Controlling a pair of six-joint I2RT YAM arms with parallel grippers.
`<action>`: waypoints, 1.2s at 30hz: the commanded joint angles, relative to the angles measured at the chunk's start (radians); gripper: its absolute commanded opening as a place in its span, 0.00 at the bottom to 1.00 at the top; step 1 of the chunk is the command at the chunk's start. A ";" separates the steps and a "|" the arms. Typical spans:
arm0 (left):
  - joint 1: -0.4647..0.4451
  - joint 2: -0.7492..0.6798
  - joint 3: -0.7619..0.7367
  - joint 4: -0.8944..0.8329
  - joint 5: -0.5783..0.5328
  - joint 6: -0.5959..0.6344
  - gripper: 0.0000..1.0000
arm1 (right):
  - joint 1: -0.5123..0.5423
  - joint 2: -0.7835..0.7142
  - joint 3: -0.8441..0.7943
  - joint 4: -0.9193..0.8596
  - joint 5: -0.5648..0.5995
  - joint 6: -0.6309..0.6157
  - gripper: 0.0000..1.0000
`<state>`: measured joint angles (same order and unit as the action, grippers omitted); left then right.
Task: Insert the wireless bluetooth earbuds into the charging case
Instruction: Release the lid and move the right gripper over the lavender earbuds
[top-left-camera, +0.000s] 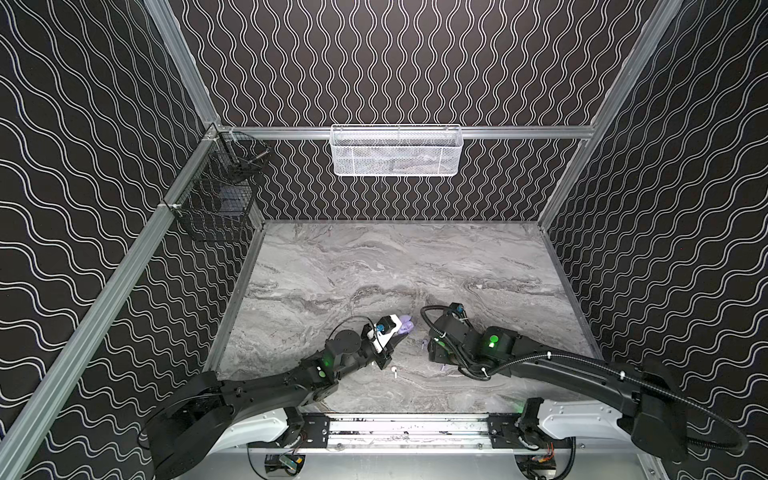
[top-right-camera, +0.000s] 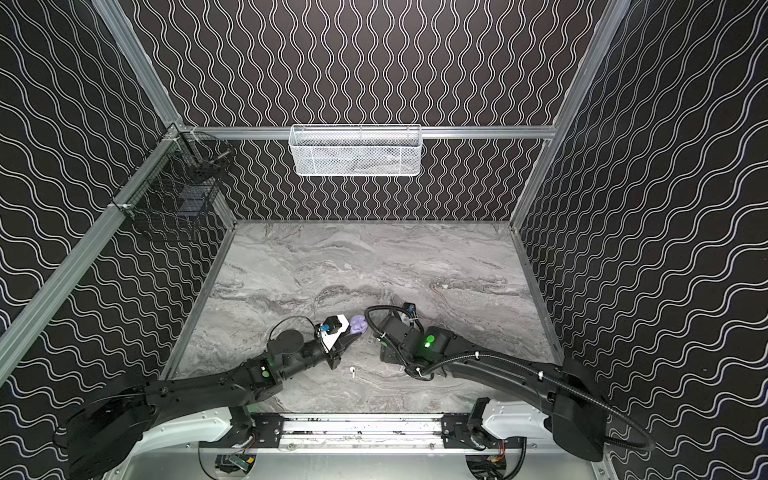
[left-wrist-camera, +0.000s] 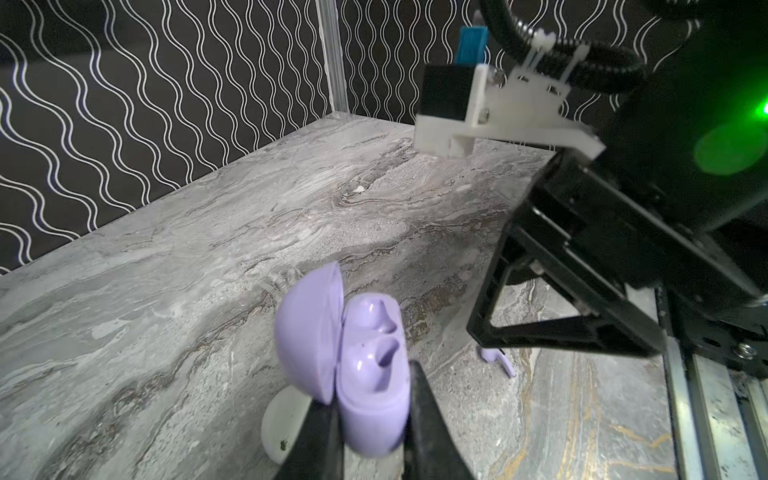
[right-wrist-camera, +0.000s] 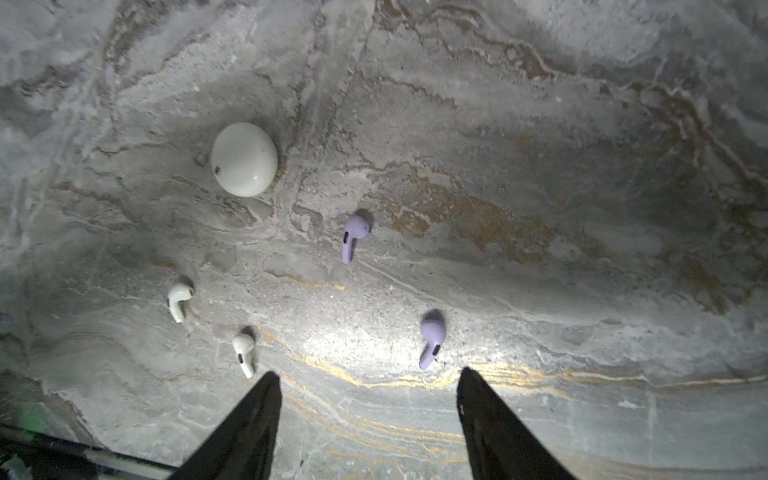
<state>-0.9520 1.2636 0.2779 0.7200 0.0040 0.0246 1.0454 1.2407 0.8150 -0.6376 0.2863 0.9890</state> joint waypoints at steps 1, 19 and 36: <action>-0.001 -0.007 -0.007 0.052 -0.019 -0.028 0.00 | 0.014 0.024 -0.015 -0.025 0.005 0.093 0.66; -0.001 -0.032 -0.026 0.065 -0.044 -0.052 0.00 | 0.013 0.159 -0.076 0.080 -0.030 0.132 0.56; -0.001 -0.010 -0.017 0.063 -0.038 -0.050 0.00 | -0.042 0.238 -0.053 0.113 -0.070 0.038 0.52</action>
<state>-0.9520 1.2556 0.2546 0.7490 -0.0395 -0.0231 1.0069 1.4670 0.7490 -0.5278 0.2184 1.0470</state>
